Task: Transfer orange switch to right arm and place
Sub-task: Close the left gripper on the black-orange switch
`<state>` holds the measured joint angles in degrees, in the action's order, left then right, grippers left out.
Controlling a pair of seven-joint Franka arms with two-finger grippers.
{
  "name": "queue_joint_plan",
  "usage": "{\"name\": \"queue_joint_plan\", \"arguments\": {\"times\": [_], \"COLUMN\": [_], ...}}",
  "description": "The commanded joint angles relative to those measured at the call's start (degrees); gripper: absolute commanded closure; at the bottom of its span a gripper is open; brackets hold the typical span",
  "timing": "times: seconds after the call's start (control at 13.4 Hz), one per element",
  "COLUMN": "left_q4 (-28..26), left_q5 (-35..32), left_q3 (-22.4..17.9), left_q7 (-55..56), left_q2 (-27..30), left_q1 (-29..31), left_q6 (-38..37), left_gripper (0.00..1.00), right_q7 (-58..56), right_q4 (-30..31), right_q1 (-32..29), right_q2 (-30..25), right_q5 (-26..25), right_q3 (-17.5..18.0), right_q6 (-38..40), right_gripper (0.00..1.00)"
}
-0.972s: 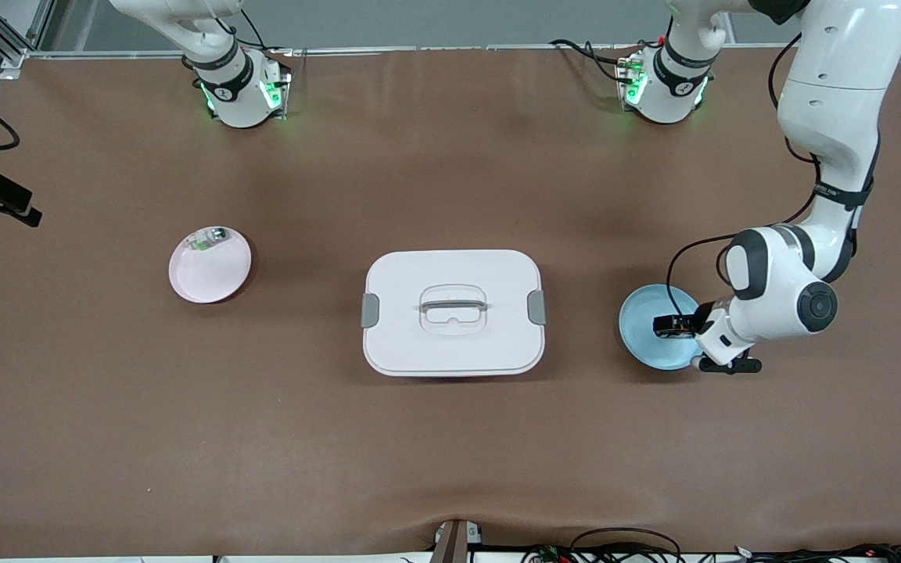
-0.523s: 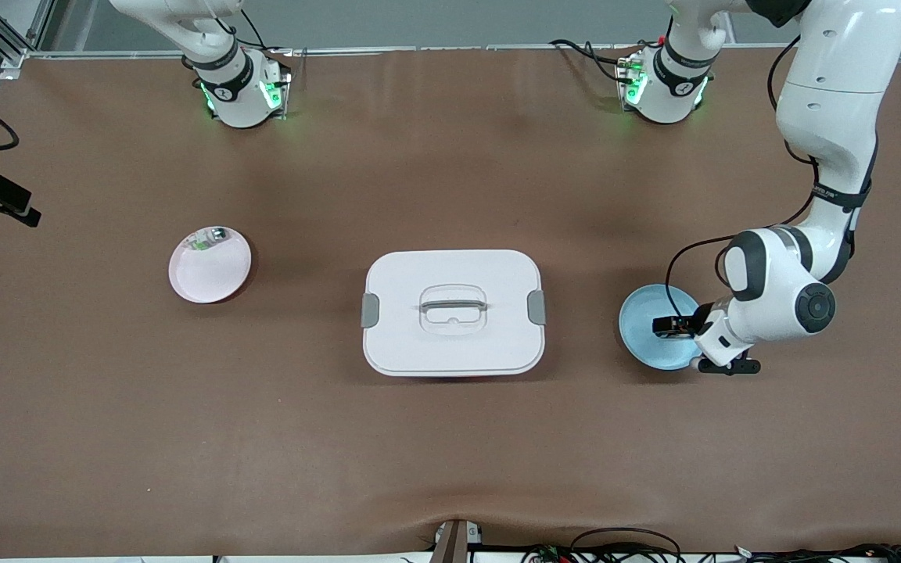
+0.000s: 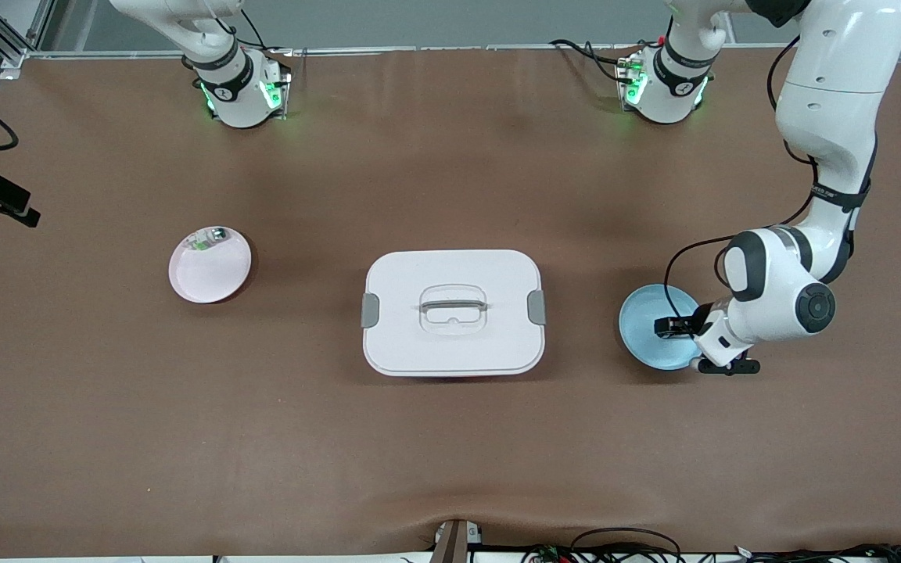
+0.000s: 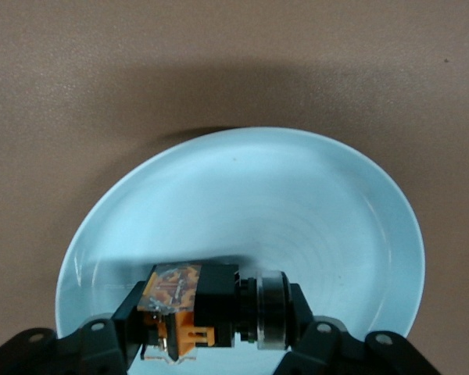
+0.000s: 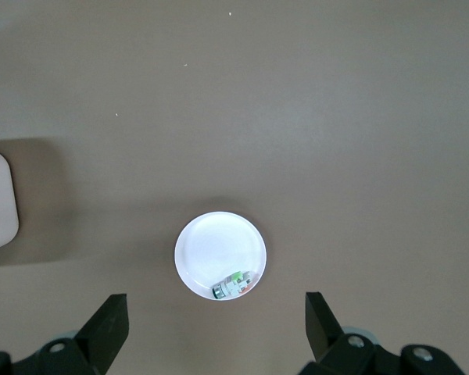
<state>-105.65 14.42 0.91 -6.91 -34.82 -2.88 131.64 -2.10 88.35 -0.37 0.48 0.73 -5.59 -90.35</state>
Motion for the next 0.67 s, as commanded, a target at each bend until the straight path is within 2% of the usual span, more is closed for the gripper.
{"name": "queue_joint_plan", "arguments": {"times": [0.0, 0.15, 0.37, 0.6], "left_q4": [0.36, 0.62, 2.02, 8.77], "left_q5": [1.22, 1.31, 2.89, 5.34], "left_q3": [0.23, 0.32, 0.32, 0.67], "left_q7": [0.31, 4.77, 13.29, 23.3], "left_q2": [1.33, 3.96, 9.93, 13.11], "left_q1": [0.33, 0.33, 0.33, 0.24], "left_q6": [-0.5, -3.48, -11.73, -25.5], "left_gripper": [0.73, 0.73, 0.73, 0.73], "right_q7": [1.04, 1.04, 0.96, 0.96], "right_q4": [0.86, 0.77, 0.16, -1.07], "right_q1": [-0.33, -0.33, -0.42, -0.51], "right_q2": [-1.1, -1.1, -1.01, -0.92], "right_q5": [-0.82, -0.82, -0.47, -0.91], "right_q3": [0.22, 0.22, 0.22, 0.14], "right_q6": [-0.27, -0.44, -0.44, 0.0], "right_gripper": [0.0, 0.0, 0.0, 0.0]}}
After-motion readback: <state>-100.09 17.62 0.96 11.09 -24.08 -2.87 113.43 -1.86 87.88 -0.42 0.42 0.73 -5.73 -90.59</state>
